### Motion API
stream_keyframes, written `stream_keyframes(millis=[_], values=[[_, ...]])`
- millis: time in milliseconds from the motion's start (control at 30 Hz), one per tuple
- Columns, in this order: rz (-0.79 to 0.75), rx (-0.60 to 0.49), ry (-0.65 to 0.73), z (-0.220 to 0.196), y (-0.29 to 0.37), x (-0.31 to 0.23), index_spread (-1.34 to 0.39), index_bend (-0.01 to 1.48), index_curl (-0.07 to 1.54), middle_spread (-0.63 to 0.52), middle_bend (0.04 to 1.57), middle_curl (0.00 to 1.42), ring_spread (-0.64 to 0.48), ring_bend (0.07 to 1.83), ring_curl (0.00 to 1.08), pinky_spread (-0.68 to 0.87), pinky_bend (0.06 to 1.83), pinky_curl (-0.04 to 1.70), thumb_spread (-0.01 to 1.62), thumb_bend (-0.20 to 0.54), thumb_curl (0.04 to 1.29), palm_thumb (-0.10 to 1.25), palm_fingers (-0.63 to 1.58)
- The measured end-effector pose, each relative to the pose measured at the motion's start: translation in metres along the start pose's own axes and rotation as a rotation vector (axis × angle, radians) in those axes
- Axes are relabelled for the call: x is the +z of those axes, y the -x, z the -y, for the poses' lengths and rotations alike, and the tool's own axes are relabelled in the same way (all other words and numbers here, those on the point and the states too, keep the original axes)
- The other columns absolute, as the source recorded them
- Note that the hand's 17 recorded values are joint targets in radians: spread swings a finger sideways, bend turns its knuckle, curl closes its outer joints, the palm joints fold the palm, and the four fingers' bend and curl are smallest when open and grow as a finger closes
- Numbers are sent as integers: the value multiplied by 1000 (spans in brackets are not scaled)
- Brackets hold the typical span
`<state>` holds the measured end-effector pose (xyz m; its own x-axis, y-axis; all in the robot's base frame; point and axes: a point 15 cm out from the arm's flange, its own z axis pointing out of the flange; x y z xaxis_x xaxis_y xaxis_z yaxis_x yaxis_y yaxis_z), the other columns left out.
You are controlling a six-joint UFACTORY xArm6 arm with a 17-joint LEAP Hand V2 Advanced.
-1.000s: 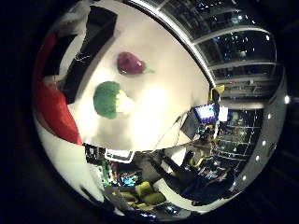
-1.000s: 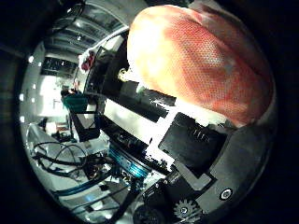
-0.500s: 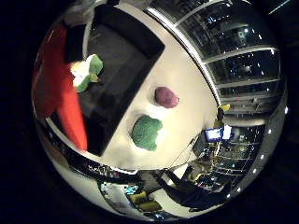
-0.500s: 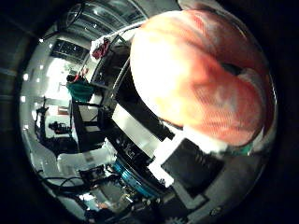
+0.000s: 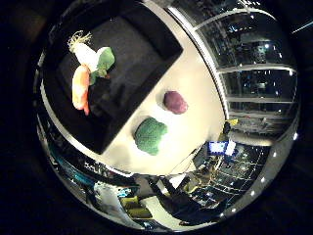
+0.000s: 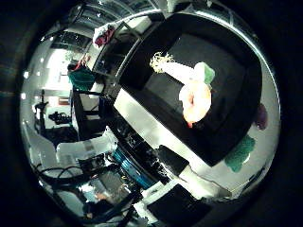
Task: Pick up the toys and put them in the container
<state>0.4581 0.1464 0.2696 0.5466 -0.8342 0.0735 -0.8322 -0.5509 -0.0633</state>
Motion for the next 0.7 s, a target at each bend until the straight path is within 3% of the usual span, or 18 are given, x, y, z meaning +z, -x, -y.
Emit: stream_keyframes(millis=[467, 700], values=[[-11, 368, 141, -196, -172, 63, -377, 173, 299, 15, 224, 322, 177, 188, 255, 441, 288, 362, 978, -28, 307, 609, 157], [54, 457, 213, -259, -173, 131, -349, 168, 303, 41, 191, 317, 174, 191, 243, 435, 295, 349, 979, -36, 298, 570, 143]])
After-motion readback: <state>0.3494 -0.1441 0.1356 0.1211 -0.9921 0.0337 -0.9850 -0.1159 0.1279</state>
